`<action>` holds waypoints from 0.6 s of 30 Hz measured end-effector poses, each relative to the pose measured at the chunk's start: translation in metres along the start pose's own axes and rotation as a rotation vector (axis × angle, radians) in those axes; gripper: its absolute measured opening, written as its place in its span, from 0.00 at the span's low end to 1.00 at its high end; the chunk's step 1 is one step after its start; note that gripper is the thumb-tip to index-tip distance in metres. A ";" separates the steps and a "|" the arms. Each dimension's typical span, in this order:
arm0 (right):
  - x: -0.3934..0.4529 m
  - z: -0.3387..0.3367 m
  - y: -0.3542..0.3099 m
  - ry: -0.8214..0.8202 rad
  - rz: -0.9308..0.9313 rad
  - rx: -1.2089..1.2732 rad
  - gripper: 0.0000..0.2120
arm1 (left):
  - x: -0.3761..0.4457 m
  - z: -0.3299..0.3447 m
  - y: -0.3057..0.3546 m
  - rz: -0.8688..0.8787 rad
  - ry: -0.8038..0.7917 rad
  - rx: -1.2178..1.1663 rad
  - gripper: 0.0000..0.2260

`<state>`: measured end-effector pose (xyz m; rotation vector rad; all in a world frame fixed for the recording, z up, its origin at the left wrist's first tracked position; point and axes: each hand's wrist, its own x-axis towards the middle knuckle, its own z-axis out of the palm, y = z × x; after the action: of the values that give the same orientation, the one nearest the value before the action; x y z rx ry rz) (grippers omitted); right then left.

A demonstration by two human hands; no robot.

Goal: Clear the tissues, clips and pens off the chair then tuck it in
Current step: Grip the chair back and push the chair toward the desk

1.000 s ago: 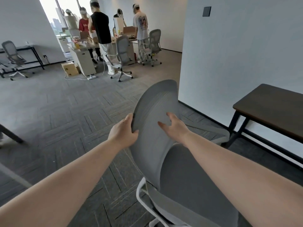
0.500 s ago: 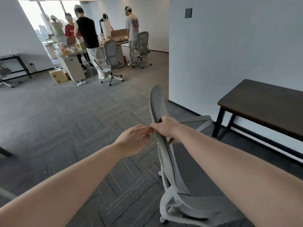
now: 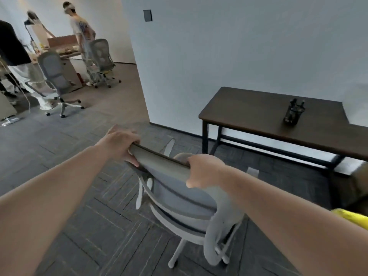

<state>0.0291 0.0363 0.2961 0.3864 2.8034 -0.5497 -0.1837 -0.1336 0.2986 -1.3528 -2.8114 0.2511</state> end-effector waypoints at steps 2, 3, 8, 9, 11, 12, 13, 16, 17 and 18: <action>-0.015 -0.011 0.030 0.018 0.000 -0.014 0.14 | 0.005 -0.006 0.025 0.079 -0.032 0.040 0.27; -0.021 -0.015 0.045 0.036 0.026 -0.033 0.11 | 0.006 -0.008 0.038 0.106 -0.026 0.046 0.25; -0.029 -0.026 0.103 0.061 0.042 -0.133 0.23 | 0.010 -0.012 0.094 0.119 0.029 -0.006 0.21; -0.031 -0.028 0.111 0.066 0.046 -0.133 0.25 | 0.013 -0.014 0.103 0.120 0.023 -0.006 0.20; -0.035 -0.031 0.129 0.083 0.052 -0.137 0.26 | 0.019 -0.017 0.120 0.134 0.016 -0.006 0.19; -0.036 -0.032 0.137 0.090 0.055 -0.138 0.25 | 0.023 -0.019 0.128 0.138 0.014 -0.006 0.19; -0.039 -0.033 0.144 0.099 0.061 -0.144 0.25 | 0.028 -0.019 0.135 0.137 0.015 -0.005 0.19; -0.048 -0.039 0.170 0.118 0.088 -0.156 0.22 | 0.039 -0.026 0.162 0.132 0.020 0.011 0.20; -0.052 -0.042 0.179 0.122 0.109 -0.150 0.21 | 0.043 -0.028 0.173 0.140 0.019 0.015 0.20; -0.056 -0.044 0.191 0.130 0.128 -0.145 0.21 | 0.047 -0.031 0.185 0.152 0.021 0.018 0.20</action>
<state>0.1303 0.2126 0.2892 0.5849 2.8931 -0.3013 -0.0676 0.0203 0.2985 -1.5569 -2.6859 0.2614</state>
